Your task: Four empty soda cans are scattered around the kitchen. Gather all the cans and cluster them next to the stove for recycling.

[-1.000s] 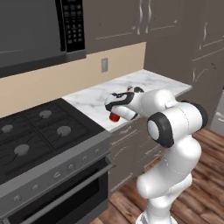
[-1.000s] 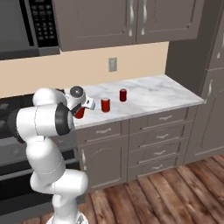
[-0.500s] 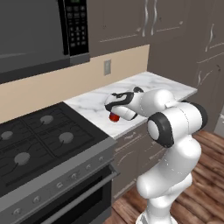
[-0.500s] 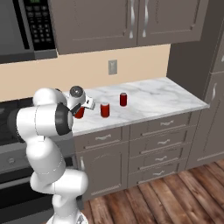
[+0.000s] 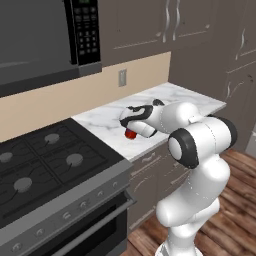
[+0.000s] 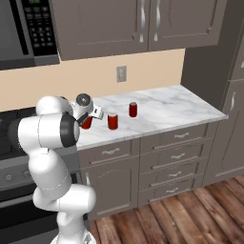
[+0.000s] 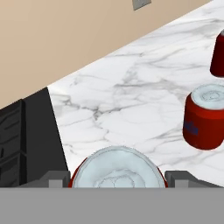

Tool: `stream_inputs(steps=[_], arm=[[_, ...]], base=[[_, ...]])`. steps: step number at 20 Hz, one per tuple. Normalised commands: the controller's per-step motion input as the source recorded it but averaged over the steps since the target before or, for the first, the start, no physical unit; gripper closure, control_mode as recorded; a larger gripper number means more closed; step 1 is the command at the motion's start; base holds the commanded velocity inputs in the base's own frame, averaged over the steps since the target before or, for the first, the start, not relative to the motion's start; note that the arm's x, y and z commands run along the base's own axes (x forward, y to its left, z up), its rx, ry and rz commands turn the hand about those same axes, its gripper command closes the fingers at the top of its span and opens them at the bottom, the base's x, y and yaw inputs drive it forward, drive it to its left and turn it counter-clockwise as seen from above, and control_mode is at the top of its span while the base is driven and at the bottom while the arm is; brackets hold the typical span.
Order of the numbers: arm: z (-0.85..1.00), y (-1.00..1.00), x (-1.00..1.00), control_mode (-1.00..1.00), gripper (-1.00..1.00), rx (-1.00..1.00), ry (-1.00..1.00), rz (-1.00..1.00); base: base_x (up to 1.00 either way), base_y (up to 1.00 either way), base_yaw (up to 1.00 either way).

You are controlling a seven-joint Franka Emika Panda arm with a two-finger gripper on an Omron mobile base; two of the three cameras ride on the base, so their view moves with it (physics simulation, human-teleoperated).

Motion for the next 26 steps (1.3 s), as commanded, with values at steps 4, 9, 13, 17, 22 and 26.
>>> stream_inputs(steps=[4,9,13,17,22,26], arm=[[0.00,0.00,0.00,1.00,1.00,0.00,0.00,0.00],[0.00,0.00,0.00,1.00,1.00,0.00,0.00,0.00],[0.00,0.00,0.00,1.00,1.00,0.00,0.00,0.00],[0.00,0.00,0.00,1.00,1.00,0.00,0.00,0.00],[0.00,0.00,0.00,1.00,1.00,0.00,0.00,0.00],[0.00,0.00,0.00,1.00,1.00,0.00,0.00,0.00]], base=[[0.33,-0.02,0.00],[0.39,0.00,0.00],[0.37,0.00,0.00],[0.17,0.00,0.00],[0.01,0.00,0.00],[0.05,0.00,0.00]])
